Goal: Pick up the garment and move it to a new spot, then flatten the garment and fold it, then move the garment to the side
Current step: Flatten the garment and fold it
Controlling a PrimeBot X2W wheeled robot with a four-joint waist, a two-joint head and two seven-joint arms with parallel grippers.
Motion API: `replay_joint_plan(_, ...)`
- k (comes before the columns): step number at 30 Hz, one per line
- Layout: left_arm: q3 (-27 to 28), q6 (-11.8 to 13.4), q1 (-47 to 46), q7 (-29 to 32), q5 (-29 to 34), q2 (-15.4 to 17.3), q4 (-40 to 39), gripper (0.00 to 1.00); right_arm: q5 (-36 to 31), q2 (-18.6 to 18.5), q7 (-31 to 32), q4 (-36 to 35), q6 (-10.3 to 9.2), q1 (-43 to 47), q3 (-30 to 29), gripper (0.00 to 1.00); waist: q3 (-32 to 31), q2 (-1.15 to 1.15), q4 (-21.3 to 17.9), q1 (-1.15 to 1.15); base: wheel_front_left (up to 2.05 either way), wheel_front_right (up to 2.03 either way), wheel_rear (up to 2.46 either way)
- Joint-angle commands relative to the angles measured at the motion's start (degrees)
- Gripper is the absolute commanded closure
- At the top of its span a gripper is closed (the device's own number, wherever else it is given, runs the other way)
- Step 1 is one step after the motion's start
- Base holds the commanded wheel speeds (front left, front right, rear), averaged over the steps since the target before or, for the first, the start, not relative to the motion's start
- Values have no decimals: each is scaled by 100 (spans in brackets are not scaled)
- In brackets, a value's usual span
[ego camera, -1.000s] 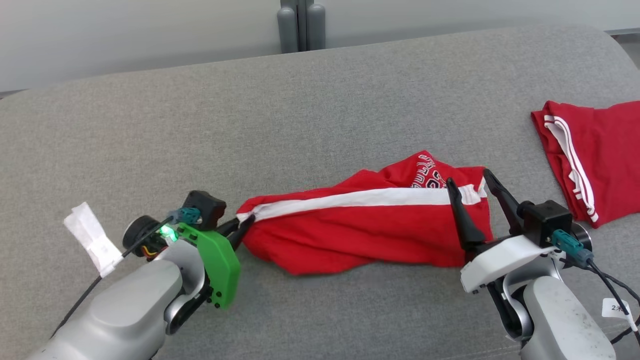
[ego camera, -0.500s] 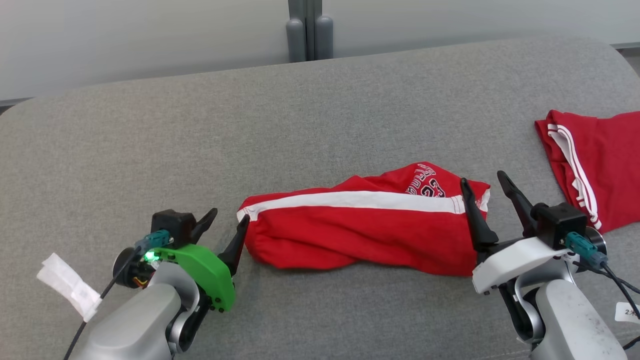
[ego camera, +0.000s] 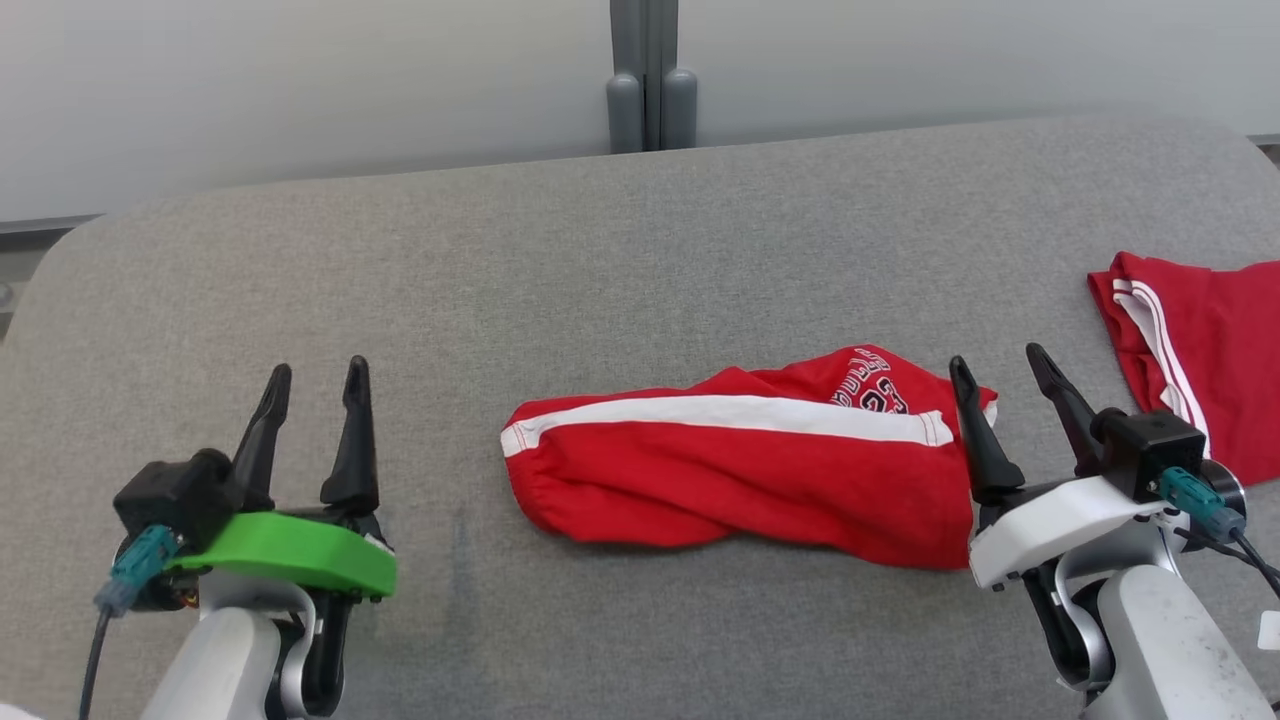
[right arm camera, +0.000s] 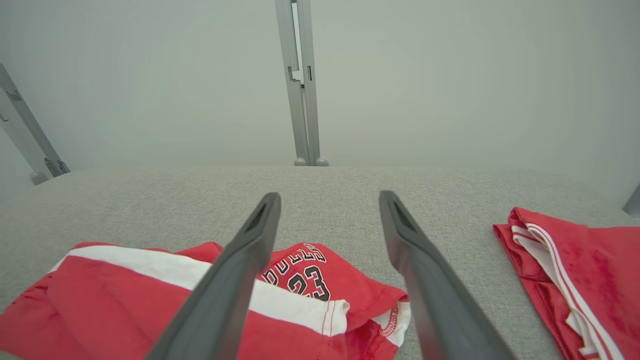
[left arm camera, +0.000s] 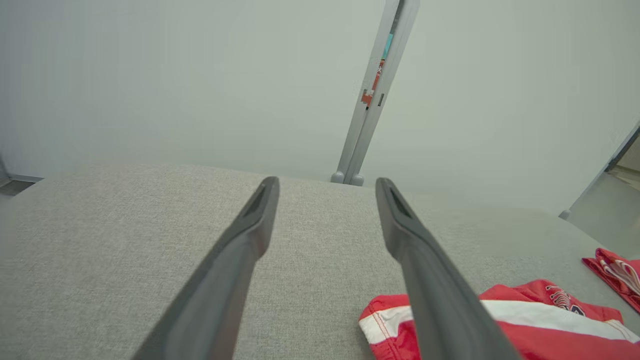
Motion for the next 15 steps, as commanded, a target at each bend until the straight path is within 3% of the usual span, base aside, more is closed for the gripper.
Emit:
replay_joint_plan(1,224,-70,189,-13,189,-109,-68,0,-44,2,26,-22,-9,77,-22,0,-48,0,17,0,0,0,0)
replay_joint_plan(8,1206,-473,727,-13,920,-608,-94,0,-20,-11,131,-32,-10,124,-109,0,-234,0,20,0,0,0,0)
replay_joint_plan(15,1570,-741,910,-14,1316,-845,190,0,-45,35,295,17,-9,258,-161,0,-351,0,23,0,0,0,0)
